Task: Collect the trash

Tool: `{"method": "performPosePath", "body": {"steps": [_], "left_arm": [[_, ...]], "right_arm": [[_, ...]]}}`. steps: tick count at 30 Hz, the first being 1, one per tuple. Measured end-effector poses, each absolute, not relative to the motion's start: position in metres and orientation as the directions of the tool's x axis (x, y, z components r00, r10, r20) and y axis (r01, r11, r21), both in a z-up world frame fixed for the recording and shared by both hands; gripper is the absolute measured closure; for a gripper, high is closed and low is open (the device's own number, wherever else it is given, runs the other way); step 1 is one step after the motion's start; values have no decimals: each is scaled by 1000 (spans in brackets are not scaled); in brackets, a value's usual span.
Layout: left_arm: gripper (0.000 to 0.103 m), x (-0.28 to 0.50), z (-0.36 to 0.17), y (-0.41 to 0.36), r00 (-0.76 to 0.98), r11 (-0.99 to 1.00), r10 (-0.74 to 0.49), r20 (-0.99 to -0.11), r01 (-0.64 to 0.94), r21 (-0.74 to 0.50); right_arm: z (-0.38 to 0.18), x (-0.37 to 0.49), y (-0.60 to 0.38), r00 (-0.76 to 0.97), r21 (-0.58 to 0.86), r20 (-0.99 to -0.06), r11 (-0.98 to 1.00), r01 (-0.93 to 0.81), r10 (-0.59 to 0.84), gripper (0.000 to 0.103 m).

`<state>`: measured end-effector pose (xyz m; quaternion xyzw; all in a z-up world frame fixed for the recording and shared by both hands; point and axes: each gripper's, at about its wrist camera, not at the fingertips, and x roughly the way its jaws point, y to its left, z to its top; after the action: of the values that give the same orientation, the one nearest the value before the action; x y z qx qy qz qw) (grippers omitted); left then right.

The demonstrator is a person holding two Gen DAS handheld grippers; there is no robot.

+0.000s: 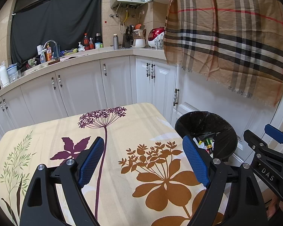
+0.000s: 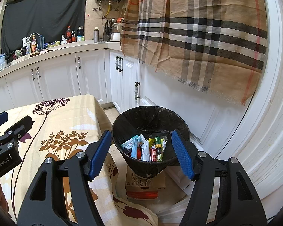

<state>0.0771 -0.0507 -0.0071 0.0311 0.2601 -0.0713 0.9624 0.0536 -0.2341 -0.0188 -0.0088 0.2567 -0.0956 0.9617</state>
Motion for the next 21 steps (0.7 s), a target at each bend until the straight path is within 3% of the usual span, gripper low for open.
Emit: {"method": "performPosePath", "body": {"steps": [21], "left_arm": [[21,78,-9,-47,850,991,-112,-514,131,1]], "right_arm": [[-19,53,-233,850,-66,-492,982,179,-188,39]]}}
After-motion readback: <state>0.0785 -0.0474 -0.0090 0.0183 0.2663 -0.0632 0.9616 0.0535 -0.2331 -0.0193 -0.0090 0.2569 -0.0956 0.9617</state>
